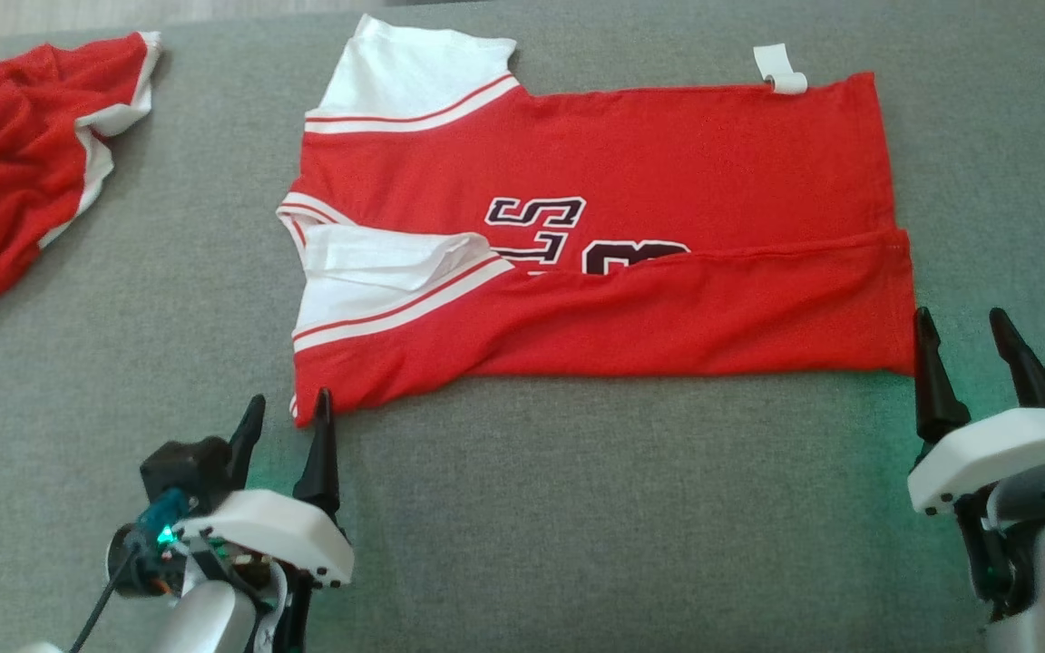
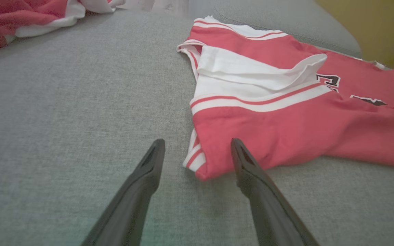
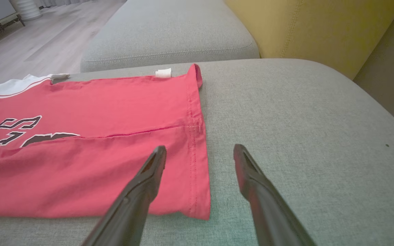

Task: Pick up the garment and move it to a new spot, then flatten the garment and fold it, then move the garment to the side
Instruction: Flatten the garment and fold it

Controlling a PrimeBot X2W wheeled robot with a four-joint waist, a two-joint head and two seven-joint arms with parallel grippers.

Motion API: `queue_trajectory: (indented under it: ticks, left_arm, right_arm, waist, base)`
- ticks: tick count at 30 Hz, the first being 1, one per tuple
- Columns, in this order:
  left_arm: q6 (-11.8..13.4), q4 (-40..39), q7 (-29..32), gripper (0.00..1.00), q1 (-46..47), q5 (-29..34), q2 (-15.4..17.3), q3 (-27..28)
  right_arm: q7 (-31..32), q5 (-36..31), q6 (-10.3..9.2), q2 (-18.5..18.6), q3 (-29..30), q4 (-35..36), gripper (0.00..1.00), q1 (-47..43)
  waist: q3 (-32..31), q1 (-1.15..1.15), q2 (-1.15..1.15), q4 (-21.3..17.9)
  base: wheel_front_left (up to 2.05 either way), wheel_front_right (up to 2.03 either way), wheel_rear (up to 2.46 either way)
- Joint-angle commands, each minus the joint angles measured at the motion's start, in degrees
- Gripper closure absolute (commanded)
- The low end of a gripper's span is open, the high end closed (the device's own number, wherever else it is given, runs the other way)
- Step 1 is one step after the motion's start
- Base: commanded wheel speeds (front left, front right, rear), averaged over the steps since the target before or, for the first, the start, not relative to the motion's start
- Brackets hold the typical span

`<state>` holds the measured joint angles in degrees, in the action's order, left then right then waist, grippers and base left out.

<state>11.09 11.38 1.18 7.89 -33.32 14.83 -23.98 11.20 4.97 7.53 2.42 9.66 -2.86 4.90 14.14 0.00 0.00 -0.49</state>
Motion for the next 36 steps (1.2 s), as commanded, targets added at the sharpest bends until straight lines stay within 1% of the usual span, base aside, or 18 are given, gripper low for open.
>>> queue_trajectory:
  ticks: [1,7,8,9,11,12,16,21,22,23,24,25,26,28,32,36]
  left_arm:
    - [0.2,-1.8,0.2,0.0,1.6,-0.5,1.1,2.4]
    - [0.0,0.2,4.0,0.0,2.0,-3.1,0.4,2.4]
    - [-0.1,0.5,4.3,0.03,2.2,-3.4,0.3,2.3]
    - [-0.3,0.7,4.6,0.44,2.3,-3.6,0.1,2.1]
    - [-0.8,0.7,4.5,0.89,2.7,-4.1,-0.4,2.0]
    - [-0.9,0.7,4.3,1.0,2.8,-4.2,-0.5,2.0]
    - [-0.8,0.3,2.9,1.0,3.6,-3.6,-0.6,2.0]
    - [-0.4,-1.6,1.2,1.0,4.1,-2.9,-0.2,2.4]
    - [-0.4,-1.6,1.2,1.0,4.1,-2.9,-0.2,2.4]
    - [-0.3,-2.1,0.9,1.0,4.1,-2.8,-0.1,2.6]
    - [-0.2,-2.6,0.7,1.0,4.1,-2.7,0.1,2.7]
    - [-0.2,-3.1,0.5,1.0,4.0,-2.7,0.2,2.8]
    - [-0.2,-3.7,0.3,1.0,4.0,-2.6,0.3,2.9]
    - [0.0,-4.8,0.0,1.0,3.8,-2.6,0.5,3.0]
    - [0.4,-8.1,0.0,1.0,3.0,-2.4,1.3,3.3]
    - [1.2,-13.4,0.9,1.0,1.7,-1.6,3.0,3.3]
  right_arm:
    - [0.4,0.3,-0.04,0.5,-1.4,2.1,0.0,0.1]
    - [1.1,0.3,-0.04,0.5,-2.1,0.8,0.0,1.0]
    - [1.1,0.3,-0.04,0.5,-2.1,0.5,0.0,1.2]
    - [1.3,0.6,-0.04,0.5,-2.2,0.0,0.0,1.4]
    - [1.6,1.1,-0.04,0.5,-2.3,-1.2,0.0,1.9]
    - [1.7,1.2,-0.04,0.5,-2.2,-1.9,0.0,2.2]
    - [2.2,1.0,-0.04,0.5,-2.0,-5.9,0.0,3.9]
    - [2.5,3.4,-0.04,0.5,-1.8,-12.0,0.0,6.6]
    - [2.5,3.4,-0.04,0.5,-1.8,-12.0,0.0,6.6]
    - [2.4,4.1,-0.04,0.5,-1.7,-13.4,0.0,7.2]
    - [2.5,5.4,-0.04,0.5,-1.4,-15.1,0.05,7.9]
    - [2.6,6.5,-0.04,0.5,-1.4,-16.7,0.38,8.5]
    - [2.6,6.9,-0.04,0.5,-1.6,-18.1,0.62,9.0]
    - [2.3,7.5,-0.04,0.5,-1.8,-20.0,1.0,9.8]
    - [0.8,8.3,-0.04,0.5,-1.2,-20.7,1.0,10.7]
    - [0.9,8.1,-0.04,0.5,0.1,-17.5,1.0,10.2]
  waist:
    - [0.4,0.0,0.0,-0.2]
    - [1.1,0.0,0.0,-0.8]
    - [1.2,0.0,0.0,-0.9]
    - [1.2,0.0,0.0,-0.9]
    - [1.3,0.0,0.0,-0.9]
    - [1.3,0.0,0.0,-0.8]
    - [1.2,0.0,0.0,-0.4]
    - [1.1,0.0,0.0,0.4]
    - [1.1,0.0,0.0,0.4]
    - [1.1,0.0,0.0,0.5]
    - [1.0,0.0,0.0,0.7]
    - [0.8,0.0,0.0,0.8]
    - [0.7,0.0,0.0,1.0]
    - [0.3,0.0,0.0,1.2]
    - [-0.9,0.0,0.0,1.4]
    - [-2.3,0.0,0.0,1.5]
  base:
    - [0.0,0.0,0.0]
    - [0.0,0.0,0.0]
    - [0.0,0.0,0.0]
    - [0.0,0.0,0.0]
    - [0.0,0.0,0.0]
    - [0.0,0.0,0.0]
    - [0.0,0.0,0.0]
    - [0.0,0.0,0.0]
    - [0.0,0.0,0.0]
    - [0.0,0.0,0.0]
    - [0.0,0.0,0.0]
    - [0.0,0.0,0.0]
    - [0.0,0.0,0.0]
    - [0.0,0.0,0.0]
    - [0.0,0.0,0.0]
    - [0.0,0.0,0.0]
